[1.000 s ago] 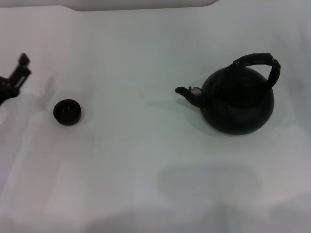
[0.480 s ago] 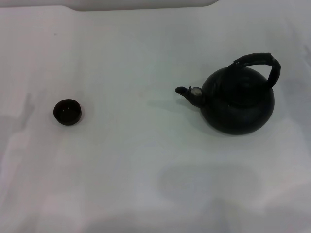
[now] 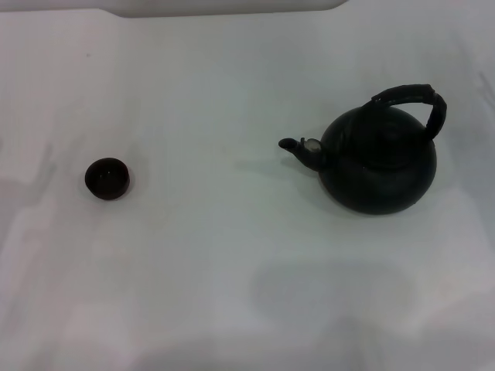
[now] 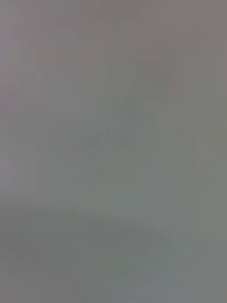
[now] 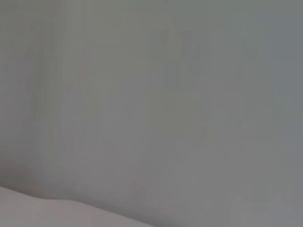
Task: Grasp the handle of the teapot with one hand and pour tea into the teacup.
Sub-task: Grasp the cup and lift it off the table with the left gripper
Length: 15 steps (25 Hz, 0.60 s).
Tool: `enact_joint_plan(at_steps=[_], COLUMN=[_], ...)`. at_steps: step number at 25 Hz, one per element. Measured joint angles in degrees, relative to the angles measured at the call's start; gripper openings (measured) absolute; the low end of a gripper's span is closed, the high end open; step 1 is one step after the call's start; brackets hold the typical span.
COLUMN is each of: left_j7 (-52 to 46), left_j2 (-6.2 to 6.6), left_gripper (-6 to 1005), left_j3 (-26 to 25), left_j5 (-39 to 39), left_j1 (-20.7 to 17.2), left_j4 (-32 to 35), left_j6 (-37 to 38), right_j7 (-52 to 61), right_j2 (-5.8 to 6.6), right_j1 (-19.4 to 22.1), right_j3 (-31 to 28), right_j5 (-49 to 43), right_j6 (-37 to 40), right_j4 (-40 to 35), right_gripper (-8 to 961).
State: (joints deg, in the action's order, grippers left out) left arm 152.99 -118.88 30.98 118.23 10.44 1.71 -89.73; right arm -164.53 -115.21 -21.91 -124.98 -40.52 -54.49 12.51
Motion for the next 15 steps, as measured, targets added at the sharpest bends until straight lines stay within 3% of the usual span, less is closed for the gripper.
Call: enact_joint_plan(at_steps=[10,15], left_j7=[-12.17,-21.35], left_j2=[-1.45,-1.61], left_gripper=[846,847], left_j3=[1.07,8.66], left_j5=[-6.13,-5.71], left_j1=[-1.89,-3.88], left_j4=[15.92,26.02], left_j6=[5.45,12.28], right_j7=[0.0,0.04], right_j2=[-0.01,-0.07], right_j1=[0.29,0.3], right_j3=[0.0,0.0], right_j5=[0.0,0.06], right_j6=[-0.07,-0.06], right_j4=[-0.38,-0.43], right_gripper=[872,871])
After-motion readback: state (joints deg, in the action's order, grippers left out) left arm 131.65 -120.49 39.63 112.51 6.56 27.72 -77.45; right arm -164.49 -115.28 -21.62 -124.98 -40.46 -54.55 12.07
